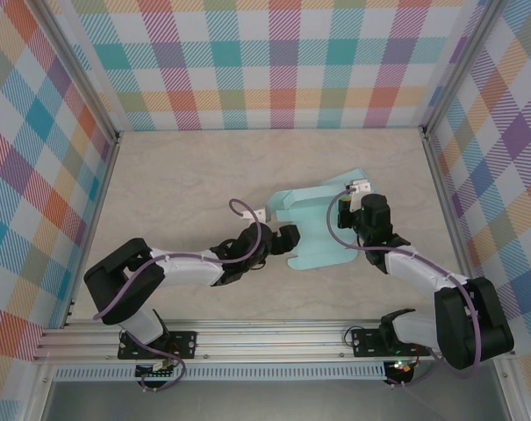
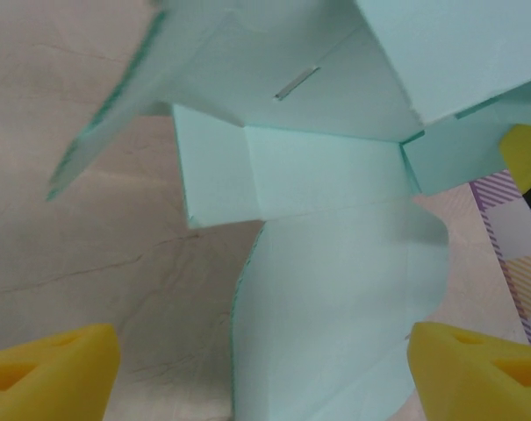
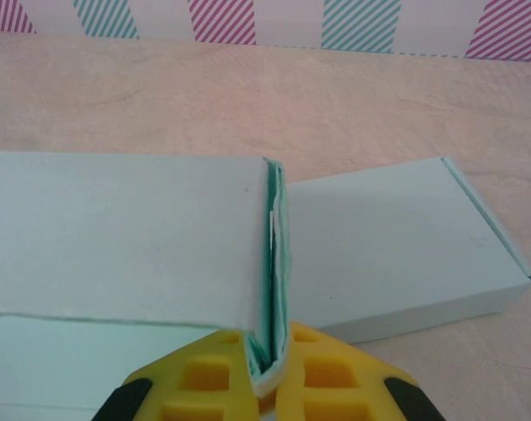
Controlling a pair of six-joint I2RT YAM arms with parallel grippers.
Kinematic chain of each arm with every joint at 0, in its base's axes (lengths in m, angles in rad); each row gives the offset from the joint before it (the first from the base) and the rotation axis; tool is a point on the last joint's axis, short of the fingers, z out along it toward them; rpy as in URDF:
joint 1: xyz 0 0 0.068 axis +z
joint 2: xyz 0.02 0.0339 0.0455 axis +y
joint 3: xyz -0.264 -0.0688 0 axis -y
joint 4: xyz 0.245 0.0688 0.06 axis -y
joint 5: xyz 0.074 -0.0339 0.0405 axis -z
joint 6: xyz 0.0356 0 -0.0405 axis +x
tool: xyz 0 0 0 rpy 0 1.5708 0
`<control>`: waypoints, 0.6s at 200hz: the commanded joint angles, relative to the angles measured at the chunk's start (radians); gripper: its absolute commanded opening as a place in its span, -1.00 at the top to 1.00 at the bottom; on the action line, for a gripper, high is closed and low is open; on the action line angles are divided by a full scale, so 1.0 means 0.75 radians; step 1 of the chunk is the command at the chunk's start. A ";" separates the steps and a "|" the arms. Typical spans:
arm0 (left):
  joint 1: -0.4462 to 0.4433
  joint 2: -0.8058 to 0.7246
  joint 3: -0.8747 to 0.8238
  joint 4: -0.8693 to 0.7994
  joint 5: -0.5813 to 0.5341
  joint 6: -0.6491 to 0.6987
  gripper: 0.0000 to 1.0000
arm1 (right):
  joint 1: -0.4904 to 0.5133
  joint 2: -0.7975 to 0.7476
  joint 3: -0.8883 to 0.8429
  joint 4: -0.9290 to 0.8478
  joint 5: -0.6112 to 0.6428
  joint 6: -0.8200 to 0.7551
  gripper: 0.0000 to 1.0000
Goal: Fold the paper box
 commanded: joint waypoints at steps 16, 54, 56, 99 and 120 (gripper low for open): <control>-0.009 0.066 0.114 0.077 -0.012 0.090 -0.60 | 0.007 -0.034 -0.018 0.067 -0.010 -0.003 1.00; -0.007 0.111 0.173 0.079 -0.035 0.152 -0.57 | 0.007 -0.034 -0.016 0.066 -0.013 -0.007 1.00; -0.007 0.112 0.176 0.077 -0.036 0.155 -0.57 | 0.008 -0.033 -0.017 0.067 -0.013 -0.007 1.00; -0.008 0.128 0.236 0.102 -0.014 0.257 -0.49 | 0.009 -0.025 -0.009 0.059 -0.016 -0.008 1.00; -0.010 0.120 0.250 0.060 -0.035 0.241 -0.47 | 0.008 -0.027 -0.010 0.060 -0.016 -0.006 1.00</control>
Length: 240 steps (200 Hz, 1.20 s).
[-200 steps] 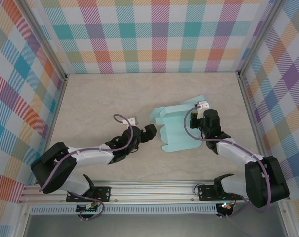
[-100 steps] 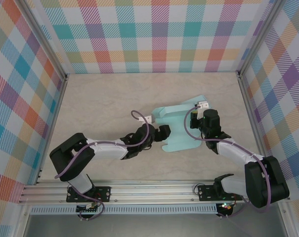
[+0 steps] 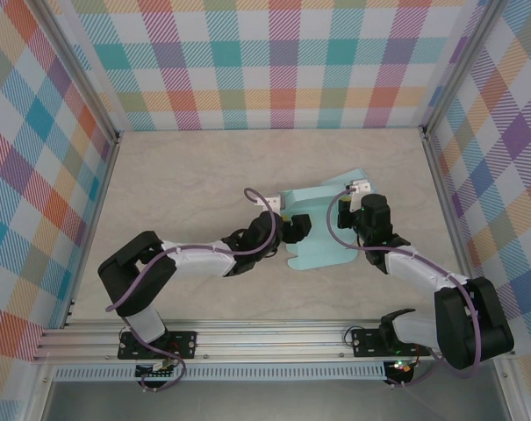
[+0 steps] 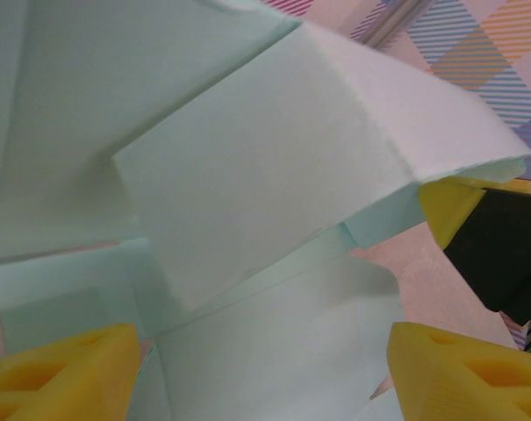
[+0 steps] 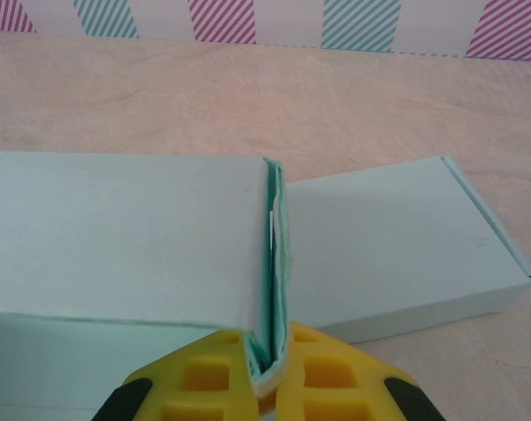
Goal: Fold the paper box
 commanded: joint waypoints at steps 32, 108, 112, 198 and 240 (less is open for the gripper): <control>-0.010 -0.040 0.027 -0.215 -0.129 -0.161 -0.59 | 0.009 -0.025 -0.006 0.060 -0.016 -0.006 1.00; -0.005 -0.011 -0.018 -0.219 -0.121 -0.227 -0.78 | 0.008 -0.028 -0.012 0.063 -0.022 -0.007 1.00; -0.005 -0.006 -0.012 -0.215 -0.119 -0.217 -0.78 | 0.008 -0.027 -0.011 0.063 -0.021 -0.008 1.00; 0.001 0.103 0.156 -0.067 -0.030 0.025 -0.19 | 0.007 -0.023 -0.006 0.060 -0.030 -0.011 1.00; 0.004 0.197 0.248 -0.074 -0.034 0.060 -0.06 | 0.009 -0.020 -0.001 0.054 -0.032 -0.011 1.00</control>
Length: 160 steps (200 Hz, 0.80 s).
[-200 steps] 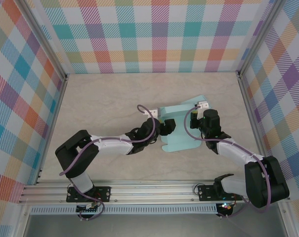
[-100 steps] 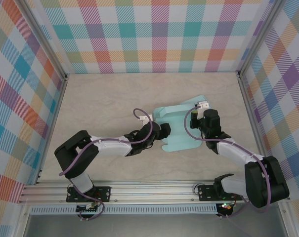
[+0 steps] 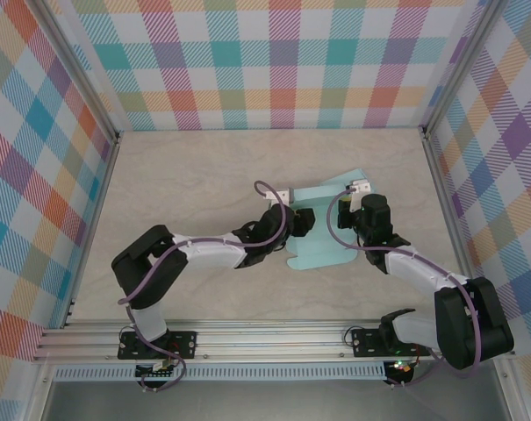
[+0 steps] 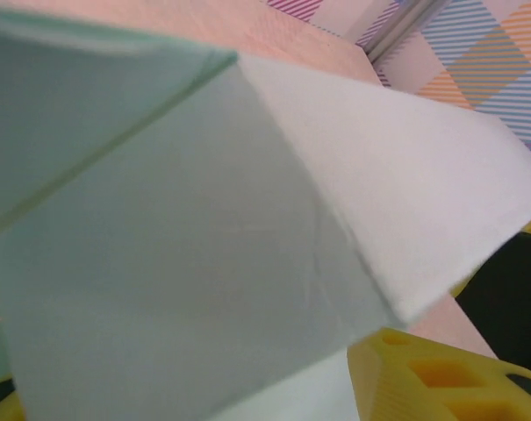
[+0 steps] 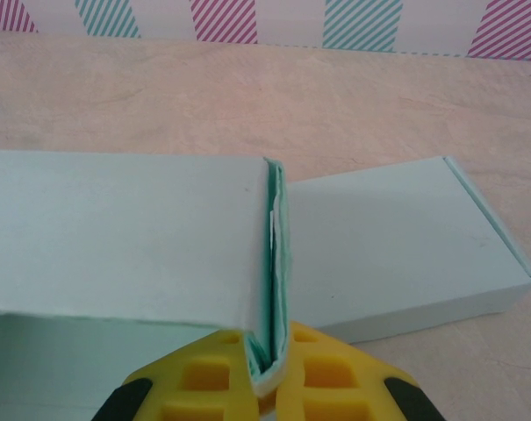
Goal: Fold the paper box
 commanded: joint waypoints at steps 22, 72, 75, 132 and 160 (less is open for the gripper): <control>0.010 0.076 0.047 0.048 0.010 0.047 -0.04 | 0.008 -0.017 0.001 0.052 -0.026 -0.013 1.00; -0.021 -0.075 -0.035 -0.057 0.058 0.020 -0.16 | 0.009 -0.007 0.013 0.044 -0.027 -0.014 1.00; -0.024 -0.089 -0.045 -0.072 0.052 0.010 -0.18 | 0.008 -0.006 0.013 0.043 -0.027 -0.012 1.00; -0.019 -0.250 -0.213 -0.280 -0.094 -0.145 -0.51 | 0.008 -0.007 0.014 0.042 -0.027 -0.014 1.00; 0.015 -0.202 -0.206 -0.202 -0.059 -0.116 -0.55 | 0.008 -0.013 0.005 0.049 -0.025 -0.014 1.00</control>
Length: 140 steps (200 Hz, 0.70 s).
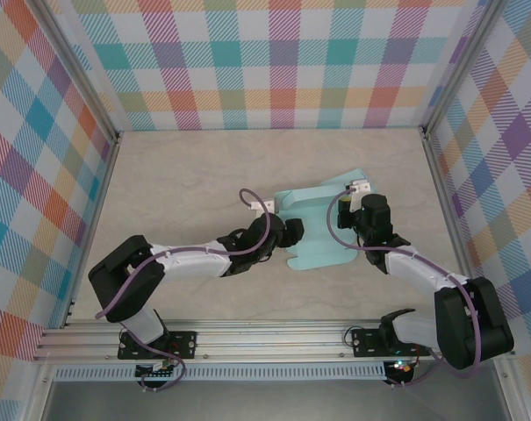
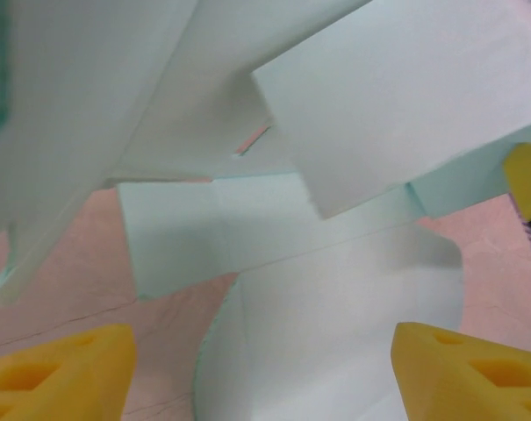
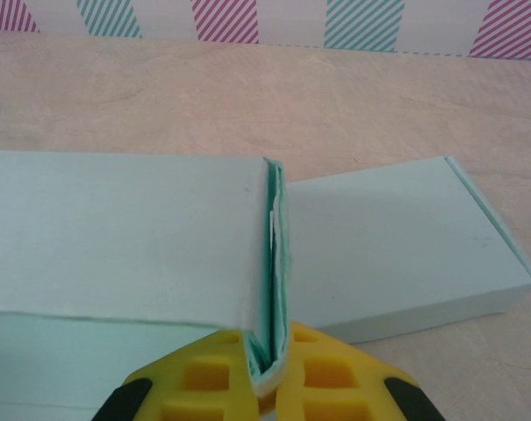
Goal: Fold the paper box
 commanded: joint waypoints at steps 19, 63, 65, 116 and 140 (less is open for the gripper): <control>0.038 0.082 0.035 0.053 -0.002 -0.003 -0.55 | 0.008 -0.023 -0.003 0.057 -0.020 -0.011 1.00; 0.042 0.178 0.162 0.096 -0.004 0.094 -0.56 | 0.009 -0.017 0.000 0.054 -0.021 -0.012 1.00; 0.041 0.179 0.165 0.099 -0.003 0.099 -0.56 | 0.007 -0.017 0.001 0.054 -0.023 -0.012 1.00; 0.040 0.189 0.208 0.140 -0.005 0.189 -0.32 | 0.007 -0.009 0.012 0.044 -0.031 -0.015 1.00; 0.039 0.203 0.219 0.179 0.021 0.210 -0.11 | 0.009 -0.009 0.011 0.044 -0.035 -0.015 1.00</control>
